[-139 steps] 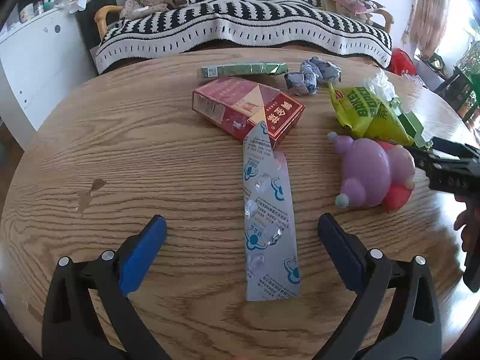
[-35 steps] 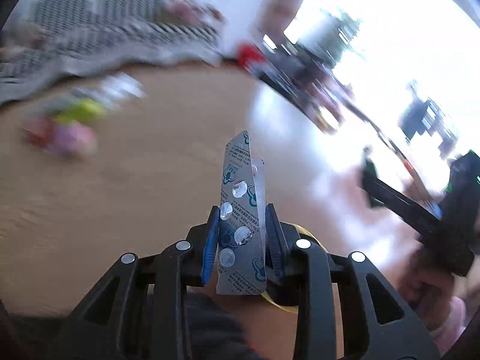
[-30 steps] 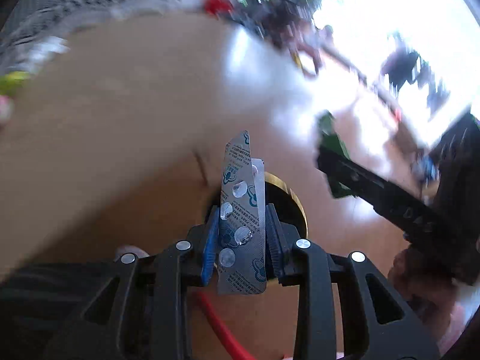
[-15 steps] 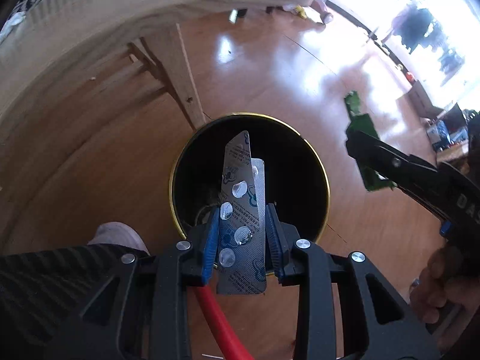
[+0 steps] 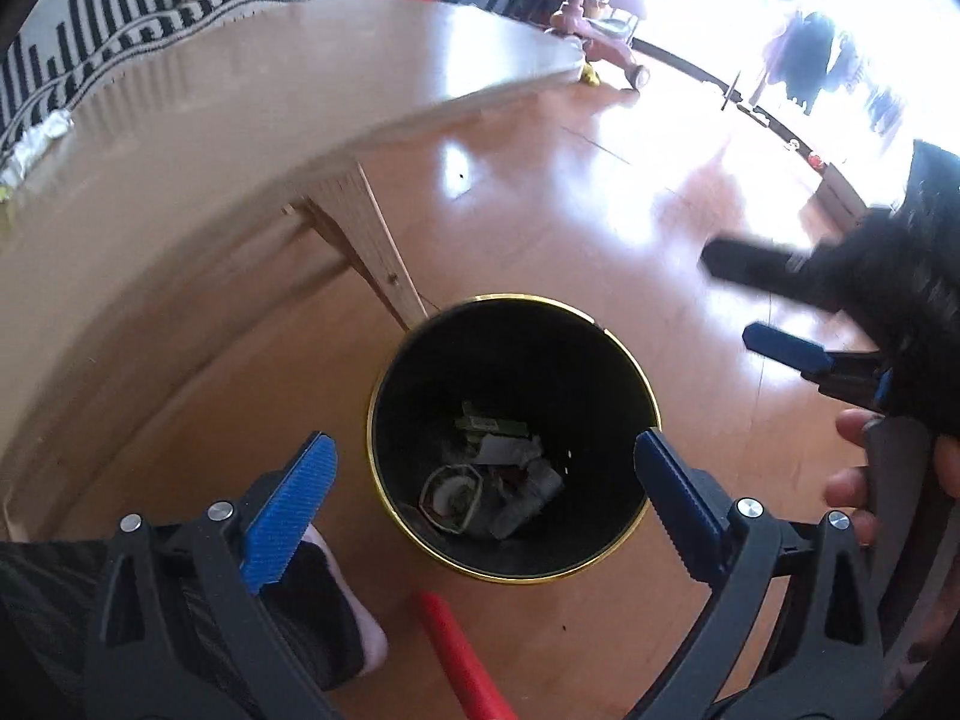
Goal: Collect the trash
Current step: 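Carry the blister pack and green tray to the black bin and open both tools, then grasp the red cigarette box with the left tool while the right tool grasps the popcorn bag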
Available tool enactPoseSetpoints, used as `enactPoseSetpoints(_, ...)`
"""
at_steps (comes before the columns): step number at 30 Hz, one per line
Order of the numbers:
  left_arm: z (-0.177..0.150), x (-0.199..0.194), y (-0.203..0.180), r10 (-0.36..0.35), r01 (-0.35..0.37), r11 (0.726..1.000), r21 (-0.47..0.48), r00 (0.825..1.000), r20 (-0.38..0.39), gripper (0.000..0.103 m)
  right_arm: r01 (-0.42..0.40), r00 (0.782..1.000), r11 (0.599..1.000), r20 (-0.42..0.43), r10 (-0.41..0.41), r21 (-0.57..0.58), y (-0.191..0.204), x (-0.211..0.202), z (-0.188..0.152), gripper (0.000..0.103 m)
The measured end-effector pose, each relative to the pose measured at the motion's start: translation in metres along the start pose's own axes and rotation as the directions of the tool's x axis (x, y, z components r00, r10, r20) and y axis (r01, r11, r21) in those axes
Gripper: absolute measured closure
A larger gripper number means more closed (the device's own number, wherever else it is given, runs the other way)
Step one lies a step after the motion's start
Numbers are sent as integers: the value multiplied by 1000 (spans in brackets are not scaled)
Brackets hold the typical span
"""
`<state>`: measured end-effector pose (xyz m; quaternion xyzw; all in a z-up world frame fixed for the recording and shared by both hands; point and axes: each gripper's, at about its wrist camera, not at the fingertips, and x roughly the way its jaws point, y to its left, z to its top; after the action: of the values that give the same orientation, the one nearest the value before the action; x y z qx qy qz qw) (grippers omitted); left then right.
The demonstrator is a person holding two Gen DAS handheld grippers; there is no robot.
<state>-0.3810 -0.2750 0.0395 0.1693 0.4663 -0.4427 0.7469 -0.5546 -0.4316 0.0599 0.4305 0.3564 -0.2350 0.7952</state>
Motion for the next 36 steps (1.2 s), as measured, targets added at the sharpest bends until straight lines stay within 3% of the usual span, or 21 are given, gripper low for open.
enactPoseSetpoints(2,7,-18,5,4,-3,1000,-16,999,32,6,45,999,999,14,-44,-15,9,2,-1,7)
enactPoseSetpoints(6,14,-76,39,53,-42,997,-67,984,172,6,72,997,995,42,-70,-64,34,8,5,7)
enactPoseSetpoints(11,16,-154,143,169,-104,967,-234,946,277,6,120,989,955,118,-91,-270,107,25,9,7)
enactPoseSetpoints(13,12,-177,196,238,-157,943,-293,934,268,6,125,989,921,115,-88,-369,149,43,8,7)
enactPoseSetpoints(15,6,-192,244,388,-288,887,-361,888,245,6,123,990,886,116,-79,-447,190,59,7,7)
enactPoseSetpoints(16,1,-199,277,460,-348,842,-413,862,212,6,124,989,865,129,-70,-485,215,68,6,7)
enactPoseSetpoints(17,-2,-201,308,476,-359,813,-458,863,169,7,125,989,855,136,-65,-502,229,73,6,7)
enactPoseSetpoints(18,-3,-201,325,463,-344,806,-482,874,150,7,121,989,843,141,-54,-524,253,81,5,7)
enactPoseSetpoints(19,-2,-199,355,427,-308,795,-523,896,122,7,109,990,837,135,-42,-536,274,90,4,7)
enactPoseSetpoints(20,1,-197,375,417,-298,782,-548,903,105,7,76,993,834,119,-13,-546,301,100,3,7)
enactPoseSetpoints(24,17,-179,444,435,-313,719,-620,899,50,7,-40,994,829,59,87,-558,384,133,2,7)
enactPoseSetpoints(26,30,-165,466,442,-314,718,-622,895,58,7,-114,991,857,2,132,-502,419,155,6,7)
enactPoseSetpoints(28,39,-152,472,445,-315,728,-610,893,70,7,-146,988,862,-29,151,-486,447,176,5,7)
enactPoseSetpoints(31,43,-124,494,448,-350,713,-608,894,11,7,-107,993,816,-20,117,-568,499,213,-4,7)
enactPoseSetpoints(33,43,-118,503,476,-375,688,-622,879,-3,7,-101,994,770,-29,107,-630,528,235,-11,7)
enactPoseSetpoints(36,53,-109,510,478,-387,702,-598,878,-7,7,-147,989,745,-84,122,-650,551,264,-18,7)
